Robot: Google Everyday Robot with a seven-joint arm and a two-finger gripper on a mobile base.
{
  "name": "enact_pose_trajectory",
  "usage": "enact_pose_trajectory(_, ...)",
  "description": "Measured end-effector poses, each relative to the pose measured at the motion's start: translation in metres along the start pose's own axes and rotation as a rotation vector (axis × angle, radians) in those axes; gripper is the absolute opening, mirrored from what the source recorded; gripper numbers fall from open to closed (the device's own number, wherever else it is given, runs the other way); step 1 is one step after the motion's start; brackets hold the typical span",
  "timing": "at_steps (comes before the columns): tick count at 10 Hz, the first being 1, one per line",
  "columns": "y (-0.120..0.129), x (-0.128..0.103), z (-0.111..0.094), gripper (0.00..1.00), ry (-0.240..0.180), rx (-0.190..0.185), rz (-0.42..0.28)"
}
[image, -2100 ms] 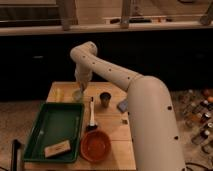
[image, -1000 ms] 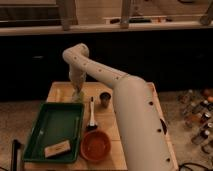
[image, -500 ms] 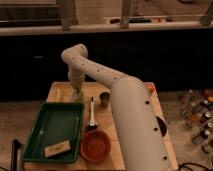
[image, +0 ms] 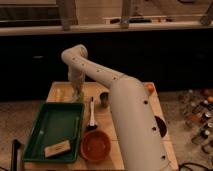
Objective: Place towel in plastic cup
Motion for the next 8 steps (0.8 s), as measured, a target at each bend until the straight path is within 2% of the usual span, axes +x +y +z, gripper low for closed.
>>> enact_pose_trajectory(8, 0.0055, 0.0026, -0.0035, 0.80, 0.000, -0.001, 0.003)
